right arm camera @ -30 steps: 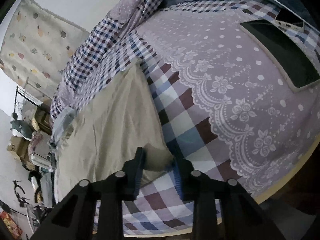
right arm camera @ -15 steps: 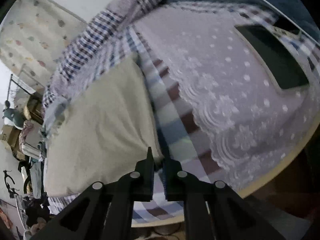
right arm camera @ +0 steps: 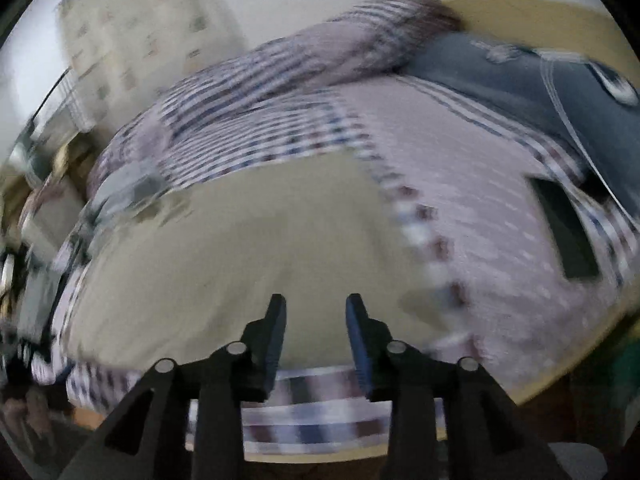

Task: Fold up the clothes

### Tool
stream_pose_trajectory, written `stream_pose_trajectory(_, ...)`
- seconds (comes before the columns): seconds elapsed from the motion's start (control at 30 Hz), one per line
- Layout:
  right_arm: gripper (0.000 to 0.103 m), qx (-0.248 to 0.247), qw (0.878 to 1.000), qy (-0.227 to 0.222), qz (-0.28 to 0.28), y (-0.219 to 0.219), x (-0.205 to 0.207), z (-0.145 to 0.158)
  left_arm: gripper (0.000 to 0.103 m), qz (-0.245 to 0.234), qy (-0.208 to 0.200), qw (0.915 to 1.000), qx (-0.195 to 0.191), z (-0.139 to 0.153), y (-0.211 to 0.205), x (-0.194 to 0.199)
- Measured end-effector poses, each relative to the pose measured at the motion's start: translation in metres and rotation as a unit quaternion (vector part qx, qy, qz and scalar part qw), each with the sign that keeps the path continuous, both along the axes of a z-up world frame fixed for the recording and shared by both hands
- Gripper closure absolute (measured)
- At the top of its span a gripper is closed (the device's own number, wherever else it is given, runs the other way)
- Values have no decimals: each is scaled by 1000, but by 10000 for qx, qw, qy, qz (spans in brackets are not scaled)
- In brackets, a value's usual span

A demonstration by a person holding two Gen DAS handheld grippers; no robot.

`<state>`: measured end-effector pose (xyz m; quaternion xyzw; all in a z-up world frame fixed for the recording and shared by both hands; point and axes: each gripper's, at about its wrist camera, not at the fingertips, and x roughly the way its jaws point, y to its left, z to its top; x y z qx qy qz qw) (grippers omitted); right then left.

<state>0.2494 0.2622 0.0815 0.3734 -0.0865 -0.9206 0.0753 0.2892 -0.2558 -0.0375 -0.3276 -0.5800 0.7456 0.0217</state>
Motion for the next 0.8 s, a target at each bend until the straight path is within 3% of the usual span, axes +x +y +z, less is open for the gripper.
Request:
stream_pose_trajectory(0.1, 59, 448, 9942, 311, 923, -64, 1, 5, 32, -7, 8, 10000, 83, -4, -4, -3)
stream_pose_trajectory(0.2, 57, 913, 9781, 537, 1794, -129, 6, 3, 37, -1, 85, 9999, 140, -7, -7, -5)
stream_pose_trajectory(0.23, 57, 1013, 9732, 553, 1988, -144, 7, 0, 52, 1, 91, 9999, 90, -6, -7, -6)
stream_pose_trajectory(0.27, 57, 1082, 9686, 559, 2166, -158, 9, -4, 75, -3, 73, 10000, 29, -5, -7, -7)
stream_pose_trajectory(0.33, 57, 1145, 9606, 546, 2475, -183, 11, -13, 93, -17, 64, 9999, 82, -9, -9, -10)
stream_pose_trajectory(0.47, 57, 1220, 9523, 467, 2756, -208, 13, -28, 101, 45, 85, 9999, -101, -9, -21, -6)
stream_pose_trajectory(0.53, 57, 1240, 9517, 387, 2783, -214, 10, -34, 103, 533, 31, 9980, -339, -6, -39, 10)
stream_pose_trajectory(0.6, 57, 1209, 9519, 344, 2793, -217, 6, -37, 103, 718, 59, 9973, -154, -12, -52, 17)
stream_pose_trajectory(0.8, 57, 1211, 9464, 436, 2961, -237, 3, -36, 97, -228, 171, 9996, -39, -15, -37, 3)
